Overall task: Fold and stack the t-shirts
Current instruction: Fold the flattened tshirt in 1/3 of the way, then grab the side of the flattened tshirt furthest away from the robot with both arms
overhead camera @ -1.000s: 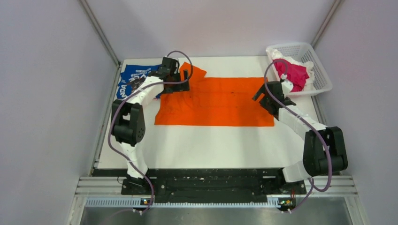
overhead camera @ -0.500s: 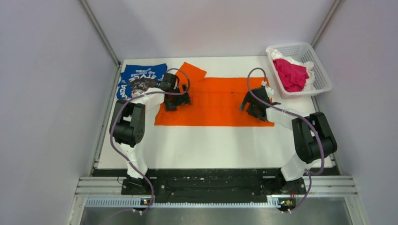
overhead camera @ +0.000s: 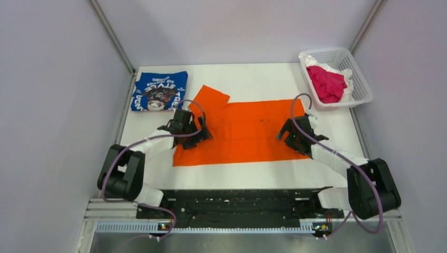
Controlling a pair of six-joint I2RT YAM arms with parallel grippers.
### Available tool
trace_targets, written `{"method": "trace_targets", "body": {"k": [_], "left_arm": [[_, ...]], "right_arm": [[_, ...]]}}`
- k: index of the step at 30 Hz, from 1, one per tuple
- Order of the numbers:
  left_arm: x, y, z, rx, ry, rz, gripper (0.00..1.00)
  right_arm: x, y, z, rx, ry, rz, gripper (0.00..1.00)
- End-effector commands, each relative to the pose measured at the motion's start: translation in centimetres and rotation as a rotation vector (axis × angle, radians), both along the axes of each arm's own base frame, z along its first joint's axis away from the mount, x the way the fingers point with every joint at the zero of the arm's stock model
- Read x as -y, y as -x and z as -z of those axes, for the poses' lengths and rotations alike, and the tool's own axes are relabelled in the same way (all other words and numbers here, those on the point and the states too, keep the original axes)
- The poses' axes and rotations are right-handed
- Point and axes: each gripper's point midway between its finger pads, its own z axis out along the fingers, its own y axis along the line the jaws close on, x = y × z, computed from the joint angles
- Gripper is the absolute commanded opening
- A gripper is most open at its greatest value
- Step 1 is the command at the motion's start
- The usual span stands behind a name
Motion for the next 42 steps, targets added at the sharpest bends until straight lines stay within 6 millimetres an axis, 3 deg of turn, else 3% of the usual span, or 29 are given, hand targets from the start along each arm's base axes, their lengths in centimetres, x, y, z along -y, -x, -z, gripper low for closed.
{"method": "trace_targets", "body": {"k": [1, 7, 14, 20, 24, 27, 32, 38, 42], "left_arm": [[-1.8, 8.4, 4.0, -0.220, -0.074, -0.051, 0.99], [-0.9, 12.0, 5.0, -0.261, -0.055, -0.071, 0.99], [-3.3, 13.5, 4.8, -0.253, -0.167, -0.139, 0.99], [-3.8, 13.6, 4.5, -0.233, -0.178, -0.146, 0.99], [-3.7, 11.8, 3.0, -0.178, -0.198, -0.137, 0.99], [-3.2, 10.4, 1.2, -0.135, -0.201, -0.123, 0.99], [-1.7, 7.2, -3.0, -0.021, -0.170, -0.079, 0.99], [-1.5, 0.1, -8.7, 0.137, -0.218, -0.104, 0.99], [-1.8, -5.4, -11.2, 0.163, -0.271, -0.127, 0.99]], "right_arm": [[1.2, 7.5, 3.2, -0.206, 0.011, -0.015, 0.99], [1.5, 11.1, 4.1, -0.233, -0.033, -0.019, 0.99], [2.2, 11.2, 2.6, -0.208, -0.008, -0.010, 0.99], [2.1, 10.6, 1.9, -0.167, -0.010, -0.020, 0.99], [1.6, 9.7, 1.1, -0.113, -0.031, -0.031, 0.99], [1.2, 8.0, -1.3, -0.043, -0.036, -0.043, 0.99], [0.8, 4.6, -6.8, 0.117, -0.049, -0.035, 0.99], [1.5, 0.5, -12.8, 0.353, -0.095, 0.107, 0.99], [2.0, -1.6, -14.6, 0.423, -0.064, 0.137, 0.99]]}}
